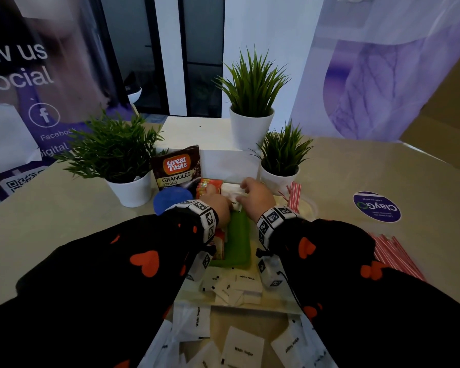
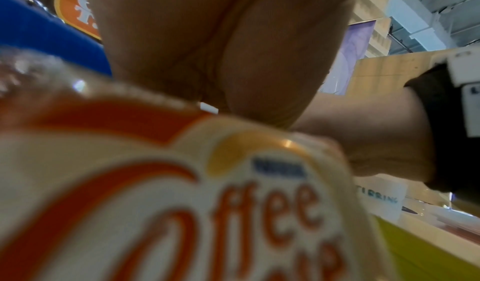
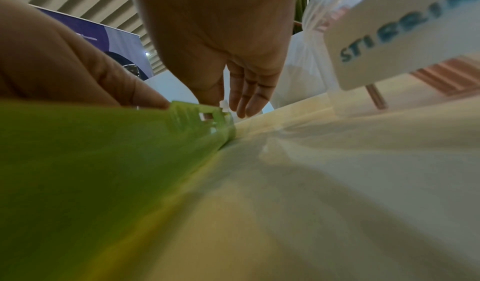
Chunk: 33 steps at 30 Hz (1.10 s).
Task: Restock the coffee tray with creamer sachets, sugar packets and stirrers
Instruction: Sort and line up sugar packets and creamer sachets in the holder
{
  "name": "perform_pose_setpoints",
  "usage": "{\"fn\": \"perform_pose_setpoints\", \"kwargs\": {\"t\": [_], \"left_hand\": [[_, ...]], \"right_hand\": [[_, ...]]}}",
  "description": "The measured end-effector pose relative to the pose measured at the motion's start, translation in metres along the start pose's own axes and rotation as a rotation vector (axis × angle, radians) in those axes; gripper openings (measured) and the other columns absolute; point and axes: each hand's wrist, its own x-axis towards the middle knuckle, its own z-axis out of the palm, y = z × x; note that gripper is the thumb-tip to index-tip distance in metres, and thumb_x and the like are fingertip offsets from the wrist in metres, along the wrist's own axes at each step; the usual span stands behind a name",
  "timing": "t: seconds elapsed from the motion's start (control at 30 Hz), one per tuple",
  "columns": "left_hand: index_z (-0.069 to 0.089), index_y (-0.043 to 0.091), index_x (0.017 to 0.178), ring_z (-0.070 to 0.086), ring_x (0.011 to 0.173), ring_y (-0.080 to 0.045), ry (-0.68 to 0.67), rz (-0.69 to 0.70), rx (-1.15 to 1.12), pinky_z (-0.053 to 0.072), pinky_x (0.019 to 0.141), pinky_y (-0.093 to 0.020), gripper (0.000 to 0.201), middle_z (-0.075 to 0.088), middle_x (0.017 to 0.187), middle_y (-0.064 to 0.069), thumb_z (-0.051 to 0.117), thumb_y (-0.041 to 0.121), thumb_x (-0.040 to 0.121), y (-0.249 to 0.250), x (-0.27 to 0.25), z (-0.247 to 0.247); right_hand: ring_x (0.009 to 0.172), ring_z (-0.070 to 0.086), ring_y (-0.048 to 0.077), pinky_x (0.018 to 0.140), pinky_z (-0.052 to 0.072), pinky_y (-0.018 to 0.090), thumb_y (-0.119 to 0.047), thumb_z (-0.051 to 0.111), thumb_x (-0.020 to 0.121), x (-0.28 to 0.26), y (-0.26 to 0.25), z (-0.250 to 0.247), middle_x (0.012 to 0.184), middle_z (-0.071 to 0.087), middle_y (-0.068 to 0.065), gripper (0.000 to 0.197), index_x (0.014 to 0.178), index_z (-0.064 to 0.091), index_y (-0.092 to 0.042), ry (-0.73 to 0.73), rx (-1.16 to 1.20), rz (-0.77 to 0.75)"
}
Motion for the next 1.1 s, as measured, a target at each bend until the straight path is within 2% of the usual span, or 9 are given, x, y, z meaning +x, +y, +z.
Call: {"fn": "perform_pose_setpoints", "kwargs": {"t": [0.17,0.3,0.43,0.5,0.57,0.67,0.8,0.9,1.1], "left_hand": [[0.068,0.024,0.125,0.049,0.124,-0.027,0.12,0.071,-0.095,0.045,0.106,-0.037,0.029,0.047,0.137,-0.011,0.059,0.028,0.098,-0.006,-0.011,-0.01],[0.074,0.024,0.111,0.056,0.111,-0.024,0.31,0.059,-0.242,0.047,0.1,-0.033,0.021,0.045,0.128,-0.01,0.062,0.022,0.094,-0.011,-0.031,-0.031],[0.075,0.026,0.094,0.058,0.093,-0.018,0.409,0.084,-0.442,0.048,0.087,-0.028,0.011,0.05,0.111,-0.001,0.064,0.024,0.091,-0.016,-0.06,-0.05],[0.073,0.029,0.085,0.061,0.089,-0.014,0.396,0.093,-0.532,0.052,0.086,-0.031,0.006,0.062,0.105,0.004,0.067,0.027,0.088,-0.019,-0.077,-0.052],[0.073,0.026,0.085,0.064,0.089,-0.013,0.375,0.118,-0.592,0.055,0.086,-0.035,0.004,0.069,0.094,0.007,0.07,0.027,0.087,-0.023,-0.099,-0.049],[0.074,0.024,0.087,0.065,0.088,-0.01,0.317,0.162,-0.594,0.052,0.079,-0.029,0.006,0.07,0.089,0.008,0.074,0.03,0.086,-0.026,-0.137,-0.04],[0.072,0.025,0.089,0.064,0.086,-0.009,0.183,0.186,-0.563,0.054,0.079,-0.031,0.014,0.069,0.089,0.008,0.077,0.037,0.084,-0.02,-0.189,-0.01],[0.074,0.026,0.097,0.063,0.089,-0.009,0.109,0.218,-0.487,0.055,0.084,-0.033,0.024,0.068,0.093,0.009,0.08,0.042,0.08,-0.008,-0.22,0.015],[0.073,0.026,0.105,0.063,0.086,-0.009,-0.042,0.344,-0.305,0.053,0.078,-0.028,0.035,0.068,0.094,0.01,0.08,0.046,0.077,0.035,-0.265,0.056]], "right_hand": [[0.096,0.062,0.027,0.078,0.048,0.033,-0.03,0.07,0.092,-0.005,-0.004,-0.005,0.104,0.066,0.011,0.029,0.111,0.06,-0.011,0.045,-0.005,-0.07],[0.098,0.062,0.025,0.085,0.052,0.038,-0.031,0.073,0.089,-0.018,-0.018,-0.022,0.105,0.067,0.008,0.029,0.108,0.062,-0.012,0.062,-0.014,-0.141],[0.096,0.062,0.02,0.085,0.053,0.037,-0.033,0.073,0.089,-0.039,-0.031,-0.049,0.102,0.067,0.001,0.022,0.102,0.066,-0.016,0.057,0.054,-0.136],[0.092,0.064,0.019,0.082,0.055,0.036,-0.035,0.076,0.087,-0.057,-0.033,-0.062,0.096,0.068,0.0,0.021,0.095,0.068,-0.017,-0.006,0.106,-0.091],[0.088,0.068,0.019,0.081,0.058,0.039,-0.037,0.08,0.084,-0.079,-0.035,-0.073,0.09,0.071,0.0,0.023,0.09,0.07,-0.017,-0.135,0.112,-0.067],[0.081,0.068,0.018,0.078,0.059,0.041,-0.033,0.081,0.083,-0.121,-0.035,-0.083,0.084,0.073,0.002,0.019,0.086,0.072,-0.017,-0.291,0.134,-0.053],[0.078,0.065,0.016,0.07,0.054,0.032,-0.037,0.083,0.082,-0.179,-0.028,-0.093,0.086,0.072,0.002,0.024,0.09,0.071,-0.017,-0.292,0.081,-0.043],[0.084,0.066,0.015,0.074,0.052,0.03,-0.039,0.084,0.08,-0.215,-0.018,-0.101,0.091,0.071,0.001,0.027,0.095,0.071,-0.02,-0.301,0.085,0.005],[0.086,0.069,0.017,0.076,0.055,0.03,-0.03,0.091,0.072,-0.278,0.003,-0.122,0.097,0.073,0.002,0.037,0.103,0.073,-0.021,-0.51,-0.078,0.113]]}}
